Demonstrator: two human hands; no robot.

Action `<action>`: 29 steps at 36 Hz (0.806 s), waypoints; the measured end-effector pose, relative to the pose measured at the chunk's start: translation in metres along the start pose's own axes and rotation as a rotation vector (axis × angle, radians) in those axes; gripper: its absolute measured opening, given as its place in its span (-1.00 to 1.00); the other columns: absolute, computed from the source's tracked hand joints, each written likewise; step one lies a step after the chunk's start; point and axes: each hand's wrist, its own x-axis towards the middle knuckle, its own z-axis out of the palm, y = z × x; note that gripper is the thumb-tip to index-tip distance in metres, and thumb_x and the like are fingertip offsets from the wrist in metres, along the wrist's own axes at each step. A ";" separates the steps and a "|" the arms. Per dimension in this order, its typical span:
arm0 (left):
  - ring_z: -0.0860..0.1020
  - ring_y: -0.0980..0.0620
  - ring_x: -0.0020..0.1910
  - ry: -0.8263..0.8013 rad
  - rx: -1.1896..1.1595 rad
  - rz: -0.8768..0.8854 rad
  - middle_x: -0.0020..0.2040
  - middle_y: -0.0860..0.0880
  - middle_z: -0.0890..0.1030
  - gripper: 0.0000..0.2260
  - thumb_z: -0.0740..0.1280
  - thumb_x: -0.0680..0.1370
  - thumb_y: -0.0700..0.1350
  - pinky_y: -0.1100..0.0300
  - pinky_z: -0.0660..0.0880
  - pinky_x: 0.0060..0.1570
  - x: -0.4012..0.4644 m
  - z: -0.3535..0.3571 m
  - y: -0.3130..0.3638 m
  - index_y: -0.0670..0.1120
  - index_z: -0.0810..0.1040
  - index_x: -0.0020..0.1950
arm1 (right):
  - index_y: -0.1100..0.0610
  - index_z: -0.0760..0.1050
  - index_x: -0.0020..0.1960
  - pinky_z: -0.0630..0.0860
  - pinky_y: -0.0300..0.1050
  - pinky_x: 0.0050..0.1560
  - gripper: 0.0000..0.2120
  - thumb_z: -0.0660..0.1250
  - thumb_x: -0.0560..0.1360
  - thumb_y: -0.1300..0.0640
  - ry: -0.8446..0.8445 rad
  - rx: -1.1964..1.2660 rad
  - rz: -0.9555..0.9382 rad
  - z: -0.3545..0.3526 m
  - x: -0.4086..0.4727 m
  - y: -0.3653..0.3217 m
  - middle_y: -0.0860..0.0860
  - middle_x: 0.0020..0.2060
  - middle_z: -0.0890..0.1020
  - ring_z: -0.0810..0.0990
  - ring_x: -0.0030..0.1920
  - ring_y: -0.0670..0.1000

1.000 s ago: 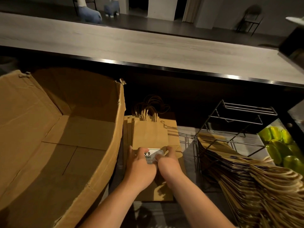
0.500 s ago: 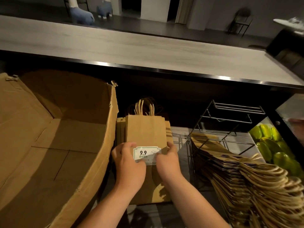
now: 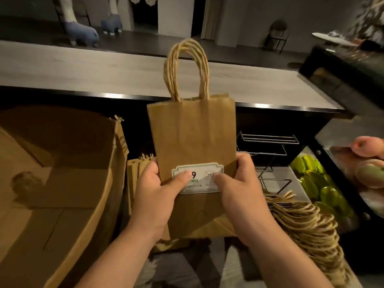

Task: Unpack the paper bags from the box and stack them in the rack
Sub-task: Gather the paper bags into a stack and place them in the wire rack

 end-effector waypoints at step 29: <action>0.61 0.27 0.00 -0.219 0.077 0.160 -0.06 0.27 0.66 -0.70 0.33 0.53 -0.25 0.26 0.49 -0.01 0.024 0.155 -0.023 0.17 0.52 0.07 | -0.22 0.39 0.21 0.53 -0.14 0.22 -0.56 0.25 0.58 0.31 -0.218 -0.191 -0.229 -0.190 0.061 0.001 -0.17 0.17 0.57 0.53 0.22 -0.17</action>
